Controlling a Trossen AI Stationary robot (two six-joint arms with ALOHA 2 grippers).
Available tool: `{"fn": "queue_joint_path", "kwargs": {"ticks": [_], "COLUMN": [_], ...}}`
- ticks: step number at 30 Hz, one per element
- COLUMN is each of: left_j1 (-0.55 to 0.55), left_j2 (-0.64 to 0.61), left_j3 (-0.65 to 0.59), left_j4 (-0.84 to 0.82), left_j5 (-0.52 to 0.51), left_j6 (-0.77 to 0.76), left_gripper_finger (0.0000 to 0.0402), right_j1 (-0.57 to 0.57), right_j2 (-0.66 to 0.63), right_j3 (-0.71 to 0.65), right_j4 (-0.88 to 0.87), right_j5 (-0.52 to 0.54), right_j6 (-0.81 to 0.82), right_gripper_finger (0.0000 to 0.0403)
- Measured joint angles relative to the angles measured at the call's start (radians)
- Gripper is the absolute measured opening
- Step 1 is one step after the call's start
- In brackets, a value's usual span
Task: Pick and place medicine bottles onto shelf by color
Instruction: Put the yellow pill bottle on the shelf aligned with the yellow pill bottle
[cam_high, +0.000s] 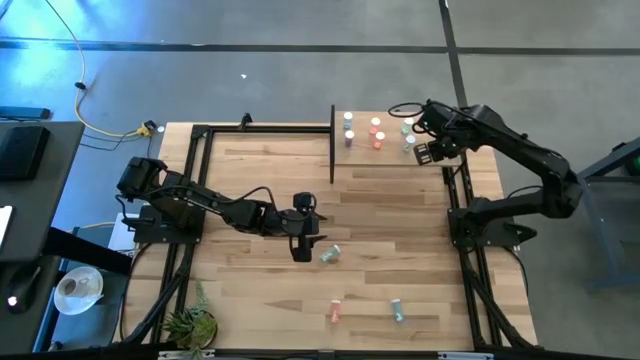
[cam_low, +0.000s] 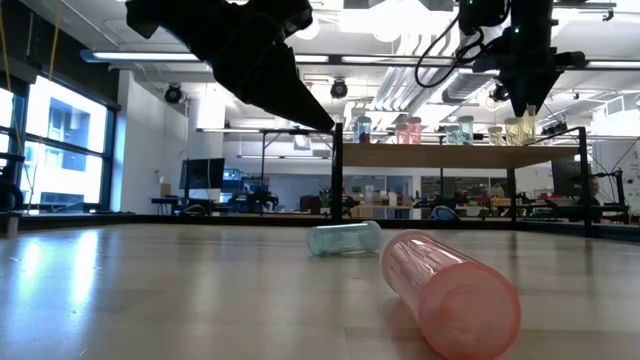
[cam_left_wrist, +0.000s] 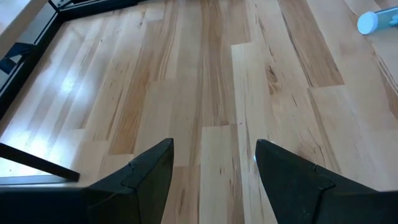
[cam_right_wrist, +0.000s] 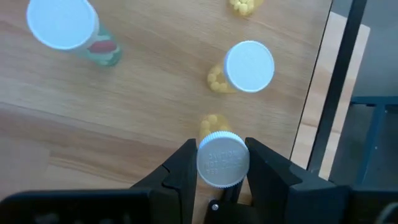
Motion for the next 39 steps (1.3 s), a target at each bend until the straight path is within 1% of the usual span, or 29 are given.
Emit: {"fn": "queue_joint_path", "kwargs": {"ticks": [12, 20, 23, 26, 31, 39], "left_j1": [0.0, 0.0, 0.0, 0.0, 0.0, 0.0], "left_j2": [0.0, 0.0, 0.0, 0.0, 0.0, 0.0], "left_j3": [0.0, 0.0, 0.0, 0.0, 0.0, 0.0], "left_j4": [-0.02, -0.021, -0.021, -0.021, -0.021, -0.02], "left_j5": [0.0, 0.0, 0.0, 0.0, 0.0, 0.0], "left_j6": [0.0, 0.0, 0.0, 0.0, 0.0, 0.0], "left_gripper_finger": [0.0216, 0.0216, 0.0216, 0.0216, 0.0216, 0.0216], "right_j1": [0.0, 0.0, 0.0, 0.0, 0.0, 0.0], "right_j2": [0.064, 0.061, 0.061, 0.068, 0.065, 0.064], "right_j3": [0.003, 0.003, 0.003, -0.005, -0.004, -0.003], "right_j4": [-0.006, -0.024, -0.025, -0.03, -0.026, -0.042], "right_j5": [0.035, 0.008, 0.003, -0.021, -0.011, -0.011], "right_j6": [0.009, -0.001, -0.01, -0.015, -0.023, -0.018], "right_gripper_finger": [0.0104, 0.0104, 0.0115, 0.0136, 0.0169, 0.0176]}}
